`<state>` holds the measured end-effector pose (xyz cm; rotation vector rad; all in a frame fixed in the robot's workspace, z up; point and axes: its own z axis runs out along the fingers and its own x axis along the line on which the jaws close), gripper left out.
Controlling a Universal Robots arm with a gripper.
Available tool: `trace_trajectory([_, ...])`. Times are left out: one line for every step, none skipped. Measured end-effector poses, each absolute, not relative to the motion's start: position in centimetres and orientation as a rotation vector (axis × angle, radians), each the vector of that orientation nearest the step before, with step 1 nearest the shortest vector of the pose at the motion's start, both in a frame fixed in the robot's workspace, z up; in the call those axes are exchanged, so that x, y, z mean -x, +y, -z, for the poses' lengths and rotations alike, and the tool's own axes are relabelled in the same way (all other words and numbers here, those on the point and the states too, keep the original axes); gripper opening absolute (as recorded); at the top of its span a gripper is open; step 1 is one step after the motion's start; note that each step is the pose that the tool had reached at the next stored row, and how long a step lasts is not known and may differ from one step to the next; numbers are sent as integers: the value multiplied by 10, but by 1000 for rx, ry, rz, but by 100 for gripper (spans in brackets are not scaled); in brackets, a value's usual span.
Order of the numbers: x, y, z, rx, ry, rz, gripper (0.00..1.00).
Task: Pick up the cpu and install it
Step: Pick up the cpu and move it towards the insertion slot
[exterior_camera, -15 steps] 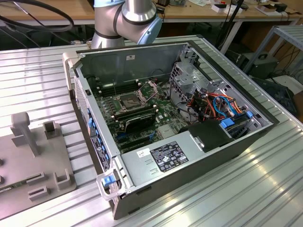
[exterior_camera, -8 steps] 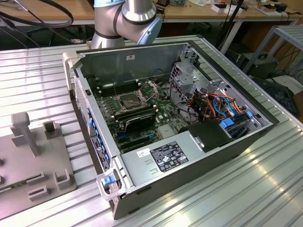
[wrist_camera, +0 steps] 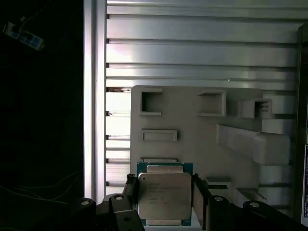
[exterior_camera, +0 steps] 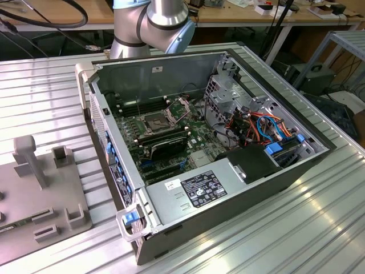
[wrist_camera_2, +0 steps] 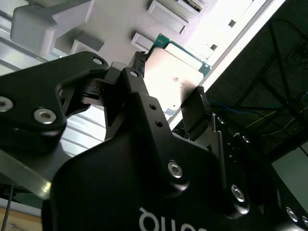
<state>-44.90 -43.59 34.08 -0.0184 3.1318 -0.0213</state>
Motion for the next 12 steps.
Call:
trace_trajectory([449, -436, -341, 18, 3132, 22, 55])
trace_trajectory([449, -436, -342, 18, 3132, 22, 55])
trace_trajectory([449, -436, -342, 19, 3132, 22, 55])
trace_trajectory([449, -436, -342, 18, 3132, 22, 55])
trace_trajectory([449, -436, -342, 18, 3132, 22, 55])
trace_trajectory([449, -436, -342, 18, 3132, 22, 55])
trace_trajectory([449, -436, -342, 18, 3132, 22, 55])
trace_trajectory([449, -435, -342, 18, 3132, 22, 55])
trace_trajectory([449, -435, -342, 18, 3132, 22, 55])
trace_trajectory([449, -435, -342, 17, 3132, 22, 55])
trace_trajectory([449, -435, -342, 17, 3132, 21, 55])
trace_trajectory([449, -435, -342, 17, 3132, 22, 55])
